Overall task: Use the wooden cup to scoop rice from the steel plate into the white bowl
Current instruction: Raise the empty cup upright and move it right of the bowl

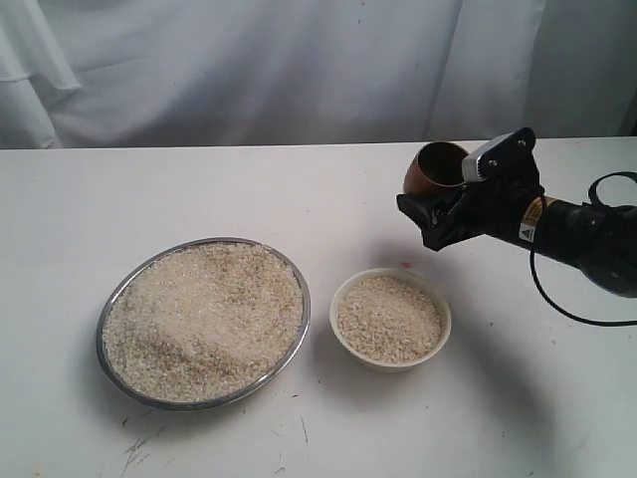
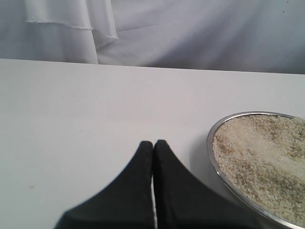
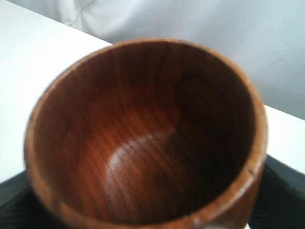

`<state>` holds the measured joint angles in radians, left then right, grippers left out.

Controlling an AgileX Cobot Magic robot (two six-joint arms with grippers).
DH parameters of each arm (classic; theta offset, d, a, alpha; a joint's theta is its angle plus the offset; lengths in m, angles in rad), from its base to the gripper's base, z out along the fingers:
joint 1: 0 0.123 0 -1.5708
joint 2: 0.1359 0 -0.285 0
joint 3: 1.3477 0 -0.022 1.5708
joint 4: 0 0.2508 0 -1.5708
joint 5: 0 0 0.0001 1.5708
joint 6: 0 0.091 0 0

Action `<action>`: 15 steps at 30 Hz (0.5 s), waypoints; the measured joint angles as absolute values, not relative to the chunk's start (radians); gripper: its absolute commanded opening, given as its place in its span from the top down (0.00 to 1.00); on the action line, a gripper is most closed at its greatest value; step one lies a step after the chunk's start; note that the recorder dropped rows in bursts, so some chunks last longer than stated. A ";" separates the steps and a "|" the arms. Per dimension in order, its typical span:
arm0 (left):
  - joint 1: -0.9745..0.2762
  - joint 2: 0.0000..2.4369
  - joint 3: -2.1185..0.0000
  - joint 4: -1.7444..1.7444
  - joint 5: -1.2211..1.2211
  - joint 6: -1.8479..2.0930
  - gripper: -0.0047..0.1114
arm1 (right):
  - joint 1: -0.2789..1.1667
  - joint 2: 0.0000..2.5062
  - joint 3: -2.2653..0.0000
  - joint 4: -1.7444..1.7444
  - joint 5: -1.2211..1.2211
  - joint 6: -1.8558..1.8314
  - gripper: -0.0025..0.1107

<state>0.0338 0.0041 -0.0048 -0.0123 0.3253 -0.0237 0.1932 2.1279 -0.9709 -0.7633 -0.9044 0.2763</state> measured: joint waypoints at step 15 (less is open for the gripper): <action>0.034 0.004 -0.005 -0.012 0.325 -0.024 0.96 | 0.197 2.134 -0.971 -0.810 -0.786 0.414 0.98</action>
<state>0.0338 0.0041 -0.0048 -0.0123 0.3253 -0.0237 0.1972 2.1343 -0.9709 -0.8102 -0.7859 0.4141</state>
